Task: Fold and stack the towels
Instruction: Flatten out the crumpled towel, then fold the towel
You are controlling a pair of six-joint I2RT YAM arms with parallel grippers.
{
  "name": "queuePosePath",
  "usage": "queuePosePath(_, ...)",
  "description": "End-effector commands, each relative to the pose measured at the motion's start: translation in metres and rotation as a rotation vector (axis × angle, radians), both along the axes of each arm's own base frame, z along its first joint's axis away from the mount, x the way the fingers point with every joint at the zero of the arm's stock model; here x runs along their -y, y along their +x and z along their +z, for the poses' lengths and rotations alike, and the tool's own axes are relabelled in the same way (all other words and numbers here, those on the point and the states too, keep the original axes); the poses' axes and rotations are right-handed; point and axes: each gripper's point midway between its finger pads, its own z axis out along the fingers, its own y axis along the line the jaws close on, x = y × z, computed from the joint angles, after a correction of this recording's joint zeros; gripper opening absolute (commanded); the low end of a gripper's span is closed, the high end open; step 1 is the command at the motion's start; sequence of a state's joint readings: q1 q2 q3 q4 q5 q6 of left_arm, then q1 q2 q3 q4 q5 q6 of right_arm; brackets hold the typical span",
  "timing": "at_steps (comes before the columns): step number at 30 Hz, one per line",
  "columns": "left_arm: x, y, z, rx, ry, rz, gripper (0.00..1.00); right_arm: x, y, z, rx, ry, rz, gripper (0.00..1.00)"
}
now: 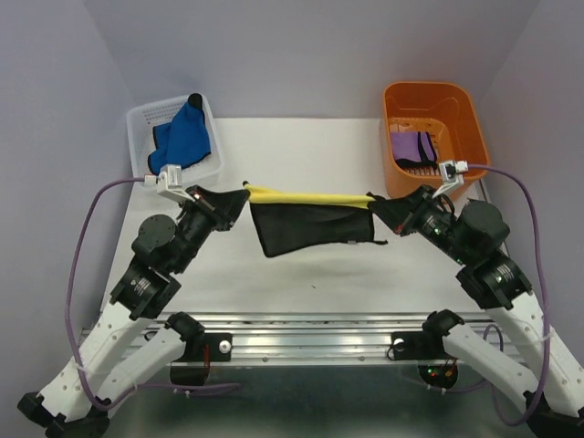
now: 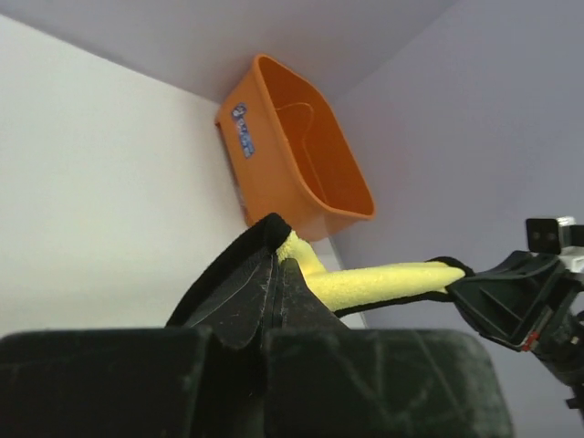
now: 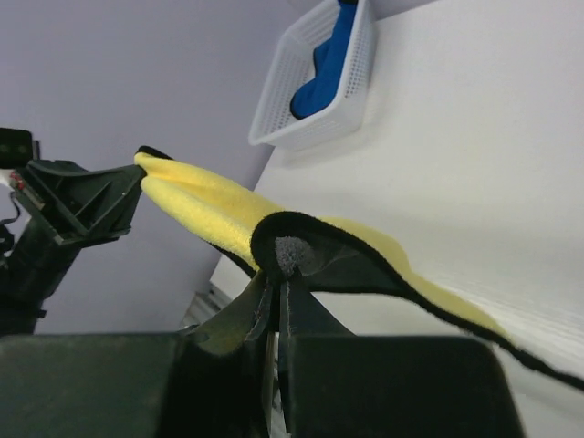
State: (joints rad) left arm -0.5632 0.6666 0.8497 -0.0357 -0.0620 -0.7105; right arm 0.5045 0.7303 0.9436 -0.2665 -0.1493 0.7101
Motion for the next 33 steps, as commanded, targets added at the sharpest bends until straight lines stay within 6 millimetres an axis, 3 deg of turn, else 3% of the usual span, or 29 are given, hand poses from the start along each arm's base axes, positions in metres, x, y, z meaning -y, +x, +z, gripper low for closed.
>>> queuePosePath(1, 0.007, -0.016, 0.019, 0.041, -0.149, -0.041, 0.0, -0.002, -0.026, 0.006, -0.005, 0.129, 0.067, 0.01)
queuePosePath(3, 0.013, -0.01, 0.01, 0.016, -0.132, -0.046, 0.0, 0.0, -0.02, -0.004, -0.029, 0.13, 0.035, 0.01)
queuePosePath(4, 0.019, 0.002, -0.004, -0.026, -0.102, -0.031, 0.0, 0.0, -0.014, -0.013, -0.049, 0.119, 0.017, 0.01)
queuePosePath(8, 0.022, 0.043, -0.047, -0.149, -0.005, 0.091, 0.0, 0.007, 0.029, -0.062, -0.159, 0.041, -0.146, 0.01)
queuePosePath(9, 0.02, 0.051, -0.056, -0.174, 0.018, 0.127, 0.0, 0.005, 0.047, -0.088, -0.227, -0.012, -0.192, 0.01)
queuePosePath(10, 0.017, 0.069, -0.075, -0.219, 0.051, 0.191, 0.0, 0.007, 0.059, -0.095, -0.24, -0.031, -0.232, 0.01)
queuePosePath(11, 0.017, 0.078, -0.079, -0.227, 0.069, 0.211, 0.0, 0.001, 0.074, -0.122, -0.304, -0.085, -0.233, 0.01)
queuePosePath(12, 0.015, 0.088, -0.09, -0.257, 0.084, 0.234, 0.0, -0.003, 0.084, -0.126, -0.306, -0.085, -0.228, 0.01)
queuePosePath(13, 0.009, 0.109, -0.117, -0.322, 0.122, 0.251, 0.0, 0.0, 0.098, -0.13, -0.323, -0.082, -0.241, 0.01)
queuePosePath(15, 0.003, 0.131, -0.138, -0.376, 0.136, 0.262, 0.0, -0.001, 0.12, -0.141, -0.348, -0.074, -0.232, 0.01)
queuePosePath(16, -0.004, 0.152, -0.159, -0.428, 0.162, 0.286, 0.0, 0.005, 0.143, -0.165, -0.409, -0.073, -0.245, 0.01)
queuePosePath(17, -0.007, 0.164, -0.163, -0.432, 0.171, 0.302, 0.0, 0.005, 0.155, -0.167, -0.409, -0.061, -0.234, 0.01)
queuePosePath(18, -0.006, 0.179, -0.155, -0.417, 0.172, 0.312, 0.0, -0.002, 0.169, -0.159, -0.391, -0.048, -0.189, 0.01)
queuePosePath(19, -0.009, 0.191, -0.174, -0.455, 0.208, 0.315, 0.0, 0.001, 0.183, -0.177, -0.429, -0.066, -0.198, 0.01)
queuePosePath(20, -0.009, 0.199, -0.176, -0.459, 0.216, 0.318, 0.0, 0.0, 0.191, -0.18, -0.429, -0.081, -0.197, 0.01)
queuePosePath(21, -0.007, 0.21, -0.165, -0.44, 0.209, 0.32, 0.0, 0.0, 0.198, -0.18, -0.422, -0.094, -0.207, 0.01)
queuePosePath(22, -0.006, 0.216, -0.176, -0.459, 0.225, 0.319, 0.0, 0.0, 0.209, -0.171, -0.392, -0.096, -0.219, 0.01)
queuePosePath(24, -0.006, 0.227, -0.171, -0.453, 0.222, 0.324, 0.0, 0.006, 0.221, -0.183, -0.411, -0.138, -0.256, 0.01)
queuePosePath(25, -0.006, 0.231, -0.18, -0.468, 0.236, 0.327, 0.0, 0.006, 0.23, -0.175, -0.395, -0.143, -0.267, 0.01)
queuePosePath(28, -0.004, 0.239, -0.189, -0.49, 0.251, 0.322, 0.0, 0.012, 0.237, -0.194, -0.449, -0.193, -0.298, 0.01)
queuePosePath(33, -0.003, 0.225, -0.206, -0.536, 0.256, 0.292, 0.0, 0.01, 0.229, -0.209, -0.495, -0.183, -0.28, 0.01)
